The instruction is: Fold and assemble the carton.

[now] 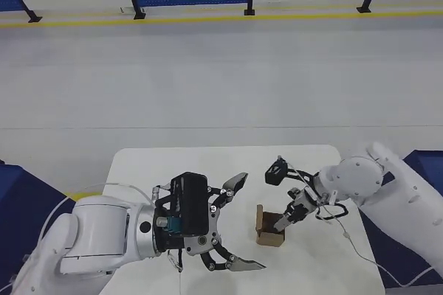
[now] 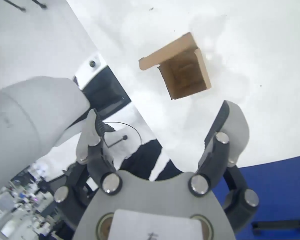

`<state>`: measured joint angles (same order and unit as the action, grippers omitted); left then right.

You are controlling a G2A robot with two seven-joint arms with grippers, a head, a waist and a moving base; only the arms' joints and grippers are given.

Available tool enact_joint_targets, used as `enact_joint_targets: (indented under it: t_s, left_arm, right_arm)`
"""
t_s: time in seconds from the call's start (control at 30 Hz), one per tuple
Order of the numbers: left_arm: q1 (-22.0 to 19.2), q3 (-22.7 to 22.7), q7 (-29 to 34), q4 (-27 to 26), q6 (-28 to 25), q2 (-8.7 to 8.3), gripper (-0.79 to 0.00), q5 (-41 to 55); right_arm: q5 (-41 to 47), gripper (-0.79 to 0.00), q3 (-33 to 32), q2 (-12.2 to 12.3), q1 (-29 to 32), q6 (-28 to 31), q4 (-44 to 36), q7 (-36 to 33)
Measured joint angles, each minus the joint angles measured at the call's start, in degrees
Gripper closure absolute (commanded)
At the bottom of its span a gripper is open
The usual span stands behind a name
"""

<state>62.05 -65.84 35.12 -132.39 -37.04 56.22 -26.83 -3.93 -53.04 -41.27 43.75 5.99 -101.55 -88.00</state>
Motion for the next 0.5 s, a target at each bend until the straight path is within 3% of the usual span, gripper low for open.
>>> enact_joint_targets:
  t_s: [0.1,0.17,0.23,0.5]
  left_arm:
    - [0.0,0.0,0.0,0.0,0.0,0.0,-0.785,0.0]
    - [0.0,0.0,0.0,0.0,0.0,0.0,-0.785,0.0]
    - [0.0,0.0,0.0,0.0,0.0,0.0,-0.785,0.0]
    - [0.0,0.0,0.0,0.0,0.0,0.0,-0.785,0.0]
  right_arm:
    - [7.1,-0.785,-8.6,2.2,4.2,-1.0,4.3,1.9]
    - [11.2,-0.785,-12.4,2.7,7.9,-1.9,6.1,6.7]
    - [13.7,-0.785,-13.5,2.8,9.4,-2.3,6.3,9.8]
    - [12.8,-0.785,-13.3,2.8,8.9,-2.3,6.2,8.5]
